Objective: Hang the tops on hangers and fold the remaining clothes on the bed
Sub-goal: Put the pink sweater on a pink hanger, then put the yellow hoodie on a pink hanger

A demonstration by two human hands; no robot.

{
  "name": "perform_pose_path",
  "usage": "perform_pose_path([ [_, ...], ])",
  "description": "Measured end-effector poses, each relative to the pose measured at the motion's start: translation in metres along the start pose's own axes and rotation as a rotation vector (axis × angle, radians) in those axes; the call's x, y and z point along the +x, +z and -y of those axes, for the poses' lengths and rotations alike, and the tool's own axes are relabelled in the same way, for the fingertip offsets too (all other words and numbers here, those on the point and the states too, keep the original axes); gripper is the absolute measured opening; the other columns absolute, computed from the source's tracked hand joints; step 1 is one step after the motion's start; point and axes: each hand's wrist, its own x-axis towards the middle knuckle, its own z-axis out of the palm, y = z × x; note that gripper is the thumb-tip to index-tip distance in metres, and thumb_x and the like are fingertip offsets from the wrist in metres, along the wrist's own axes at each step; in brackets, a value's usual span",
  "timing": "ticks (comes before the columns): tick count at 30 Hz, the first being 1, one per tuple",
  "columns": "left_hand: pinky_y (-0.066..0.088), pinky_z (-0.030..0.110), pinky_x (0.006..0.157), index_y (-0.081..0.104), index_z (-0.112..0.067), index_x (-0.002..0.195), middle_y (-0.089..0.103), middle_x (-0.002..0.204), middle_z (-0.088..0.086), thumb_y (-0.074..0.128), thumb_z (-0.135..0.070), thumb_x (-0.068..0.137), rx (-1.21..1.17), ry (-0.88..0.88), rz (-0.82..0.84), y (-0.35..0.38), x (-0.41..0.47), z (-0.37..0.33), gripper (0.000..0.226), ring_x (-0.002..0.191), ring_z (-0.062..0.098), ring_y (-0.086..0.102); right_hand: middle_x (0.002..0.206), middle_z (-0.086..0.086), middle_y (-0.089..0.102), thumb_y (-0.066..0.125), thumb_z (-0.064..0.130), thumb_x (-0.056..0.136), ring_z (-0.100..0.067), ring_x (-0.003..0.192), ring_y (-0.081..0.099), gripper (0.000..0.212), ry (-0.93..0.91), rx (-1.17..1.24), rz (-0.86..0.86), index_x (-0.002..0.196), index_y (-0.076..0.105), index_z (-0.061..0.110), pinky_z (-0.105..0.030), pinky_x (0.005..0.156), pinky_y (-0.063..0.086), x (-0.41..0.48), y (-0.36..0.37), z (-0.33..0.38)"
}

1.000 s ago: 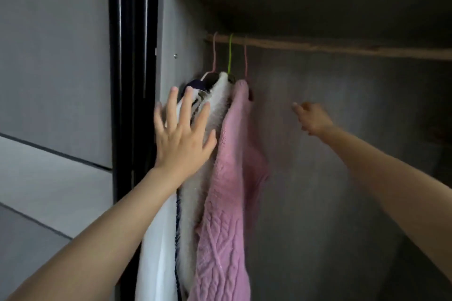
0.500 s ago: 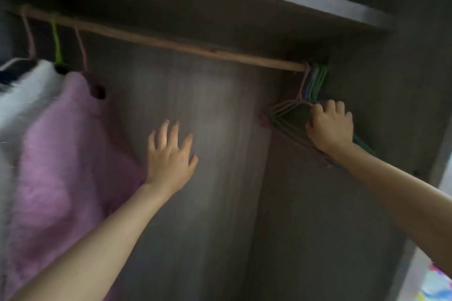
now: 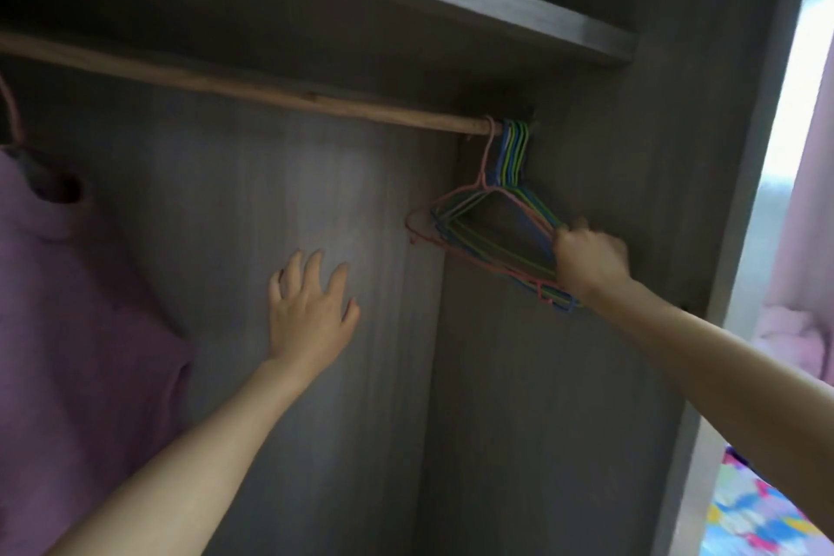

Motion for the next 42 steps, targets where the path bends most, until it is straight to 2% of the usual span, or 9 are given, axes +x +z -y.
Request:
perform_pose_path([
  [4,0.047,0.051,0.08,0.069,-0.006,0.099,0.063,0.108,0.023,0.038,-0.037,0.072,-0.016,-0.009,-0.014,0.007,0.0,-0.002,0.052,0.106,0.042,0.057,0.112,-0.022,0.054,0.04,0.0,0.092,-0.044,0.097,0.059,0.019,0.09,0.189,-0.107,0.11,0.041,0.0,-0.04,0.068,0.04,0.001,-0.004,0.001],
  [9,0.046,0.05,0.08,0.069,-0.006,0.1,0.062,0.11,0.023,0.039,-0.037,0.074,-0.054,-0.018,-0.059,0.015,0.001,-0.001,0.05,0.111,0.034,0.039,0.112,-0.022,0.051,0.04,0.001,0.091,-0.045,0.09,0.059,0.021,0.034,0.186,-0.17,0.111,0.041,0.0,-0.038,0.062,0.03,0.0,-0.012,0.007],
  [15,0.047,0.054,0.078,0.068,-0.005,0.101,0.062,0.11,0.024,0.038,-0.038,0.073,-0.078,-0.043,-0.025,0.013,-0.007,0.008,0.052,0.104,0.044,0.056,0.114,-0.022,0.052,0.046,0.004,0.09,-0.046,0.095,0.056,0.023,0.102,0.258,-0.175,0.113,0.042,-0.001,-0.039,0.065,0.032,-0.005,-0.029,0.023],
  [20,0.047,0.055,0.076,0.067,-0.003,0.102,0.061,0.109,0.026,0.055,-0.032,0.067,-0.118,-0.06,0.022,0.009,-0.022,0.019,0.047,0.102,0.046,0.057,0.115,-0.021,0.052,0.052,0.002,0.088,-0.045,0.095,0.057,0.029,0.077,0.236,-0.209,0.115,0.042,0.0,-0.041,0.065,0.035,0.001,-0.053,0.041],
  [25,0.047,0.055,0.077,0.065,-0.003,0.107,0.06,0.111,0.026,0.042,-0.037,0.072,-0.137,-0.06,0.079,0.006,-0.041,0.045,0.055,0.104,0.045,0.056,0.115,-0.02,0.05,0.049,0.004,0.087,-0.047,0.091,0.056,0.032,0.065,0.239,-0.213,0.118,0.043,0.001,-0.04,0.063,0.033,-0.035,-0.047,0.048],
  [29,0.042,0.058,0.082,0.056,-0.002,0.123,0.052,0.123,0.031,0.071,-0.024,0.071,-0.257,-0.142,0.078,0.0,-0.057,0.049,0.059,0.113,0.049,0.047,0.111,-0.02,0.058,0.047,0.011,0.089,-0.05,0.087,0.055,0.026,0.126,0.371,-0.27,0.114,0.049,0.002,-0.042,0.067,0.036,-0.069,-0.053,0.043],
  [35,0.038,0.06,0.089,0.037,-0.008,0.136,0.039,0.134,0.036,0.082,-0.013,0.06,-0.346,-0.117,-0.109,-0.01,-0.08,0.039,0.088,0.121,0.053,0.039,0.078,-0.019,0.065,0.033,0.028,0.088,-0.043,0.049,0.057,0.038,-0.164,0.237,-0.505,0.097,0.057,0.001,-0.035,0.048,0.042,-0.146,-0.048,0.014],
  [39,0.035,0.063,0.09,0.039,-0.004,0.139,0.036,0.138,0.035,0.083,-0.016,0.062,-0.464,-0.092,0.042,0.0,-0.115,0.017,0.09,0.123,0.054,0.036,0.069,-0.012,0.065,0.038,0.025,0.088,-0.034,0.043,0.058,0.015,-0.278,0.188,-0.455,0.095,0.045,0.014,-0.031,0.04,0.043,-0.206,-0.045,-0.007],
  [42,0.038,0.063,0.088,0.041,0.002,0.137,0.045,0.133,0.032,0.072,-0.015,0.073,-0.59,-0.119,0.147,0.003,-0.144,-0.006,0.074,0.116,0.054,0.044,0.062,-0.009,0.063,0.039,0.022,0.087,-0.031,0.04,0.057,0.011,-0.291,0.147,-0.405,0.091,0.042,0.014,-0.027,0.037,0.041,-0.242,-0.054,-0.031],
])
